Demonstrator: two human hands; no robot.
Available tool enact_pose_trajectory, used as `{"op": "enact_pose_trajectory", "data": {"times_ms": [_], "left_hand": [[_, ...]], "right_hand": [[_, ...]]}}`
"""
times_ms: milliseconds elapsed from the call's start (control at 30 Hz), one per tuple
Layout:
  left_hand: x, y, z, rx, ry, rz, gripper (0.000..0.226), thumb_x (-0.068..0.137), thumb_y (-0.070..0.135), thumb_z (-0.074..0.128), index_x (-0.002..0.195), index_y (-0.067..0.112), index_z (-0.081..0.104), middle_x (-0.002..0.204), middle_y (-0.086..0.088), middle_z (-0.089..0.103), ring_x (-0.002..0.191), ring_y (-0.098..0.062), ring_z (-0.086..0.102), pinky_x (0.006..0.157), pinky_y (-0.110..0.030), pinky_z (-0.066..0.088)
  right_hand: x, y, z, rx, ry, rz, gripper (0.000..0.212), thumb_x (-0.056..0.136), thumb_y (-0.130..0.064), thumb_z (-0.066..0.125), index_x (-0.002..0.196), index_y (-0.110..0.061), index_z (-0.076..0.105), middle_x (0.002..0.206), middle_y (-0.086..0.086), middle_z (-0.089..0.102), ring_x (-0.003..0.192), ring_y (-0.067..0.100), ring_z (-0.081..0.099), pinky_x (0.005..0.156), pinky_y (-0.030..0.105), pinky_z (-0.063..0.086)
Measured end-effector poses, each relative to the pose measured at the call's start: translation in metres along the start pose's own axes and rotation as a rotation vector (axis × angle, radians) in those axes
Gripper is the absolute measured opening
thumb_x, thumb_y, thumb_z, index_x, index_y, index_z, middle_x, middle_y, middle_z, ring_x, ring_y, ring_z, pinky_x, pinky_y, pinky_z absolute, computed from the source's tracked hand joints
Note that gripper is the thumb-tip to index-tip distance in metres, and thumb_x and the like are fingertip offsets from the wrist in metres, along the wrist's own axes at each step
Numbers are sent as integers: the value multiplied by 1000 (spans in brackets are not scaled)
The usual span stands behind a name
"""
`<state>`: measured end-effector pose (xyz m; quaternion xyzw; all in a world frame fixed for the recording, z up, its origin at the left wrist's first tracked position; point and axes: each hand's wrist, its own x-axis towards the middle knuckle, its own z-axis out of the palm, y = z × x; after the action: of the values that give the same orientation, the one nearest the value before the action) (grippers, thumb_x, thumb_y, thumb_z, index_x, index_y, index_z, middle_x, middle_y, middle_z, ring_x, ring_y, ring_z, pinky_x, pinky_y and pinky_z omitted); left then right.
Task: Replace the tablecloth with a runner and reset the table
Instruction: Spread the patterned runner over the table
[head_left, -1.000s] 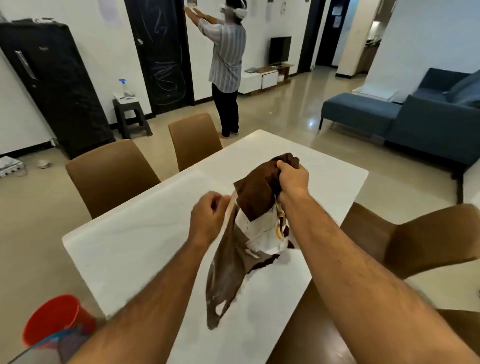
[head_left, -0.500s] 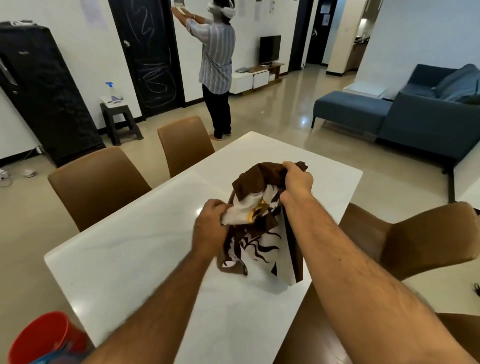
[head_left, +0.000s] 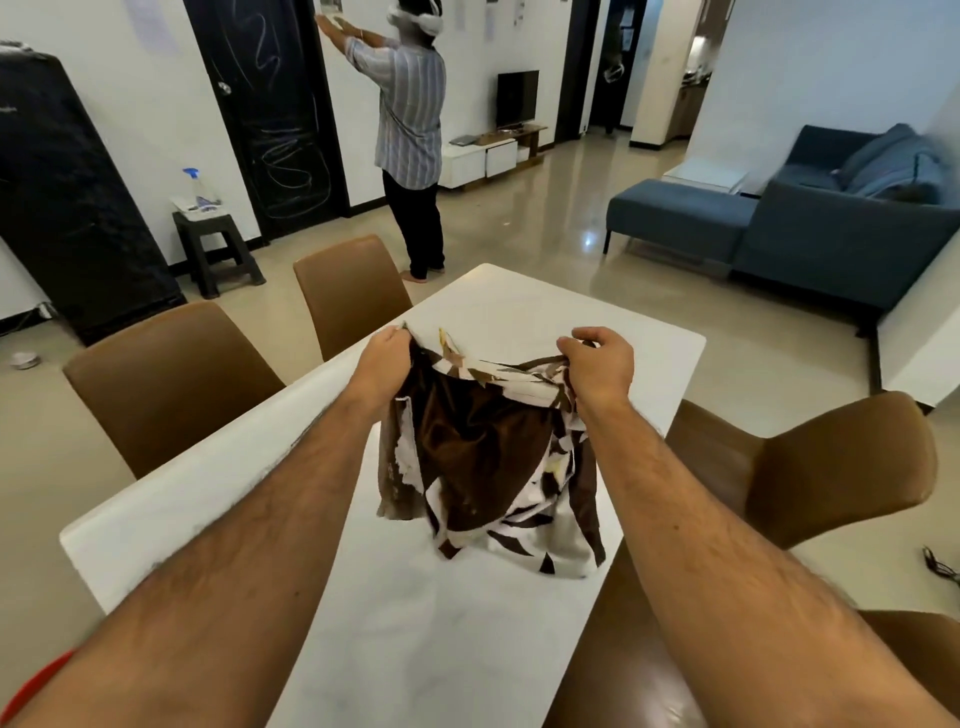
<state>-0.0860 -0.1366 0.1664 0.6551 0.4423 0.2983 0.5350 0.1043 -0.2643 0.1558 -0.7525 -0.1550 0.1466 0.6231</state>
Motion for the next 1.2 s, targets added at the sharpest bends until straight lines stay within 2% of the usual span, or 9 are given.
{"op": "enact_pose_trajectory", "data": {"times_ms": [133, 300, 400, 500, 633, 767, 933, 1033, 1200], "left_hand": [[-1, 8, 13, 51, -53, 18, 36, 101, 28, 36, 95, 12, 67, 99, -8, 66, 93, -20, 57, 84, -34, 44], [-2, 32, 23, 103, -35, 152, 32, 91, 25, 44, 61, 16, 44, 63, -4, 42, 67, -20, 41, 64, -32, 32], [0, 45, 18, 118, -157, 199, 22, 81, 33, 47, 71, 16, 55, 69, -7, 49, 67, -19, 46, 65, -34, 37], [6, 46, 6, 236, -191, 277, 37, 77, 41, 50, 68, 6, 53, 68, -7, 51, 66, -19, 46, 67, -35, 37], [10, 37, -18, 517, -159, 428, 47, 88, 50, 56, 67, 9, 52, 62, -2, 46, 60, -17, 43, 62, -36, 33], [9, 41, -24, 904, -164, 510, 47, 77, 59, 70, 80, 14, 58, 76, 1, 63, 76, -20, 59, 66, -35, 43], [9, 58, -24, 777, -139, 500, 36, 92, 46, 60, 90, 13, 73, 78, -8, 64, 77, -25, 57, 66, -34, 39], [11, 59, -30, 752, -47, 470, 27, 93, 41, 59, 87, 19, 73, 73, -2, 62, 77, -25, 57, 66, -34, 40], [10, 66, -21, 698, 23, 378, 31, 97, 41, 51, 74, 21, 59, 74, 1, 57, 77, -22, 53, 66, -31, 36]], "right_hand": [[-5, -10, 0, -211, -57, -126, 36, 85, -35, 70, 117, -18, 67, 116, 0, 70, 106, 18, 64, 95, 32, 50], [-27, -8, 11, -567, -303, -428, 78, 69, -78, 61, 131, -32, 56, 135, -6, 57, 127, 17, 49, 107, 47, 37], [-30, -6, 18, -752, -425, -501, 50, 81, -58, 64, 123, -32, 59, 119, -6, 67, 116, 20, 56, 102, 46, 38], [-20, -8, 21, -527, -269, -439, 15, 83, -20, 57, 90, -26, 69, 95, 0, 72, 96, 26, 64, 87, 39, 50], [-3, -30, 10, -151, -361, -288, 2, 82, -14, 71, 83, -15, 71, 81, 0, 71, 75, 13, 66, 76, 34, 58], [-2, -50, 7, -252, -542, -417, 12, 82, -19, 76, 85, -8, 71, 75, 5, 68, 69, 16, 64, 72, 30, 53], [3, -47, 13, -422, -505, -454, 13, 80, -10, 72, 91, -14, 77, 88, 3, 73, 85, 20, 67, 85, 34, 55], [6, -45, -2, -434, -547, -286, 27, 80, 6, 59, 73, -18, 70, 71, 0, 66, 73, 16, 58, 72, 30, 48], [6, -44, -22, 31, -669, -4, 25, 86, -5, 45, 86, -20, 65, 74, 1, 66, 76, 21, 58, 71, 34, 41]]}}
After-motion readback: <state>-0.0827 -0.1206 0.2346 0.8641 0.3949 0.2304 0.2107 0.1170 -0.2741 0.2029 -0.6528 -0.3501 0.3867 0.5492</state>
